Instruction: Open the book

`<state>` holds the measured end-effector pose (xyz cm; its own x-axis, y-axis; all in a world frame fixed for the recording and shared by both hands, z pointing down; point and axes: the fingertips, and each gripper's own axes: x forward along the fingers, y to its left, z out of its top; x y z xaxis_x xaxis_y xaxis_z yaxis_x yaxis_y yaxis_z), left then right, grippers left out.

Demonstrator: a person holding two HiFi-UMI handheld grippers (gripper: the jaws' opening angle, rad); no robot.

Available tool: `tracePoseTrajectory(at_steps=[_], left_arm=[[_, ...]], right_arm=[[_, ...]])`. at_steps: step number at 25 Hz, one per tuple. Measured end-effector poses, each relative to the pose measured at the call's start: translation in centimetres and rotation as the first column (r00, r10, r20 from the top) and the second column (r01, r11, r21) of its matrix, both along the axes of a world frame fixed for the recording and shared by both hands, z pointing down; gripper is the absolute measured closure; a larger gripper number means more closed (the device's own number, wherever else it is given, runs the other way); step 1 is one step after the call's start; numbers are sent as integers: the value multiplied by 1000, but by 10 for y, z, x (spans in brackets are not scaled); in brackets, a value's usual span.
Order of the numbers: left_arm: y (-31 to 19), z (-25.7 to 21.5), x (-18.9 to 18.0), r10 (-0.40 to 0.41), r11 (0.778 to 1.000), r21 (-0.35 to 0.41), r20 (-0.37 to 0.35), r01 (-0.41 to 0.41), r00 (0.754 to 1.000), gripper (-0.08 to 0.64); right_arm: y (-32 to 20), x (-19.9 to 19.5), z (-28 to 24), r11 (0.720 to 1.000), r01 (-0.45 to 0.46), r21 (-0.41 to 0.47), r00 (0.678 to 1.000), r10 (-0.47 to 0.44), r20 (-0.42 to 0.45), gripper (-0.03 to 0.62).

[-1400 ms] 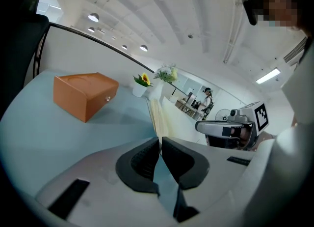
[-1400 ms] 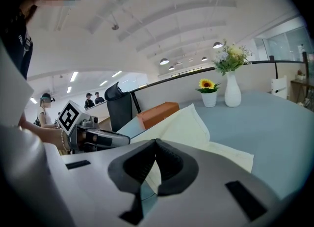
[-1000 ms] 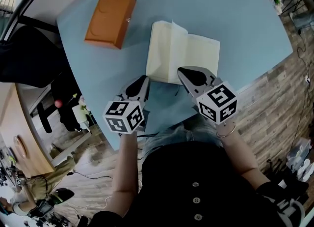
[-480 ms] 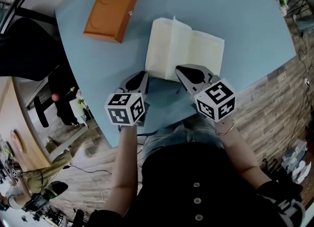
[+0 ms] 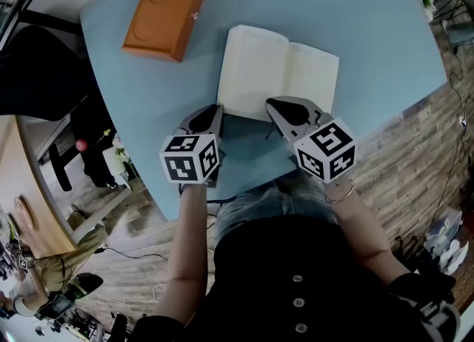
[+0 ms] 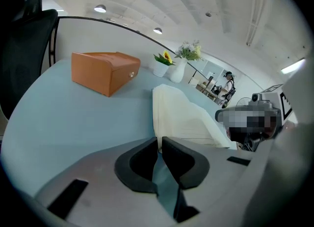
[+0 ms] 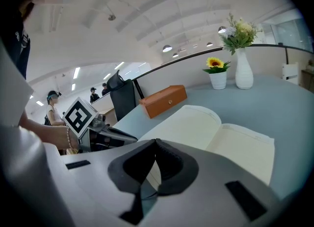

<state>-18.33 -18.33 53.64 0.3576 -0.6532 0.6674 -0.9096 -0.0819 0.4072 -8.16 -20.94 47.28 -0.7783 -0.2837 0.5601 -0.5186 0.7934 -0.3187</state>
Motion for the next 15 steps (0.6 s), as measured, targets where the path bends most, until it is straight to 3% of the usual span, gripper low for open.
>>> tracePoseTrajectory(at_steps=[15], left_arm=[[2, 10, -7, 13, 999, -39, 97, -10, 995, 532]], right_arm=[[0, 7, 1, 1000, -32, -1, 999, 32, -4, 591]])
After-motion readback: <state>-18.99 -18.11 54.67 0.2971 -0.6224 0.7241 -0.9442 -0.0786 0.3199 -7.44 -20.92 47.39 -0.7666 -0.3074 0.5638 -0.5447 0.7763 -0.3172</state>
